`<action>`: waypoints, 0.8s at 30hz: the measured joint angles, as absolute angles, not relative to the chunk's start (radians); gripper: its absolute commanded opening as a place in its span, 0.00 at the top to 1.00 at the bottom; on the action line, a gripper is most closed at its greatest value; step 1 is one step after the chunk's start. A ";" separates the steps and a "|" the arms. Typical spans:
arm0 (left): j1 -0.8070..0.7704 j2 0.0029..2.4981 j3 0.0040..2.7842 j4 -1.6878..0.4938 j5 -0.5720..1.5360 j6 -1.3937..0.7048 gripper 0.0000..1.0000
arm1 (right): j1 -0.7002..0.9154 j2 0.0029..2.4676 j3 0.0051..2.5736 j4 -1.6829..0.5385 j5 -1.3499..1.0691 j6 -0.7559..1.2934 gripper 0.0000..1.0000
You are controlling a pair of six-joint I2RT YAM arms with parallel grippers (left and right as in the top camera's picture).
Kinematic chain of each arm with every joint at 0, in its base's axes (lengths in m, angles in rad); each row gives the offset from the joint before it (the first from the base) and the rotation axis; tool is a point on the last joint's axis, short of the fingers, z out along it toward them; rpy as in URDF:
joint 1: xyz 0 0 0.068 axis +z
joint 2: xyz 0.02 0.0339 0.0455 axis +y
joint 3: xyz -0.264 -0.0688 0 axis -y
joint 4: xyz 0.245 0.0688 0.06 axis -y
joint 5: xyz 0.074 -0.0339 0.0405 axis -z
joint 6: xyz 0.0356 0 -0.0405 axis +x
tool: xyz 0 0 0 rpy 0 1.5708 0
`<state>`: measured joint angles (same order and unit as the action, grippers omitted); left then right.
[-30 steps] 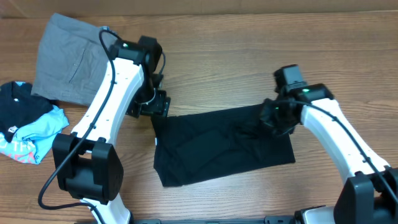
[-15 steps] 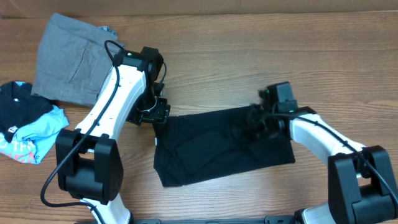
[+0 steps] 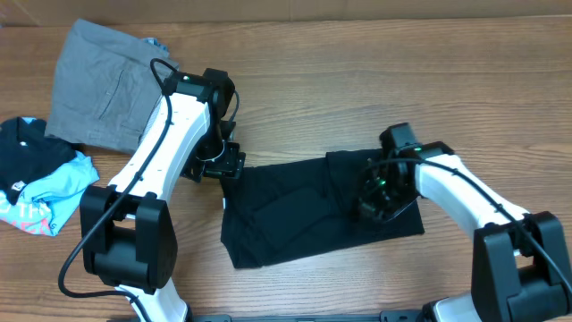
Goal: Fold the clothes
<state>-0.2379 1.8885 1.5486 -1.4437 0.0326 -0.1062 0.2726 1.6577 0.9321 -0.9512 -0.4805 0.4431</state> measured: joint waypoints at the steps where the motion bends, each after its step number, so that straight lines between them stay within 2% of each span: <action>1: -0.238 1.888 1.549 -1.442 0.033 -0.106 0.16 | 0.300 1.658 0.929 -0.971 -0.490 0.429 0.96; 4: -0.238 1.888 1.548 -1.433 0.033 -0.106 0.09 | 0.399 1.658 0.918 -1.017 -0.492 0.400 0.96; 6: -0.238 1.888 1.541 -1.411 0.042 -0.107 0.02 | 0.424 1.655 0.916 -1.006 -0.482 0.392 0.96; 8: -0.238 1.888 1.516 -1.367 0.064 -0.109 0.00 | 0.423 1.638 0.917 -0.986 -0.455 0.391 0.96; 20: -0.238 1.889 1.133 -1.054 0.276 -0.112 0.00 | 0.340 1.356 1.003 -0.908 -0.371 0.391 0.95; 22: -0.238 1.872 1.110 -1.033 0.285 -0.118 0.04 | 0.326 1.318 1.004 -0.902 -0.366 0.391 0.95; 24: -0.236 1.853 1.084 -1.002 0.290 -0.126 0.18 | 0.308 1.291 1.005 -0.900 -0.362 0.391 0.95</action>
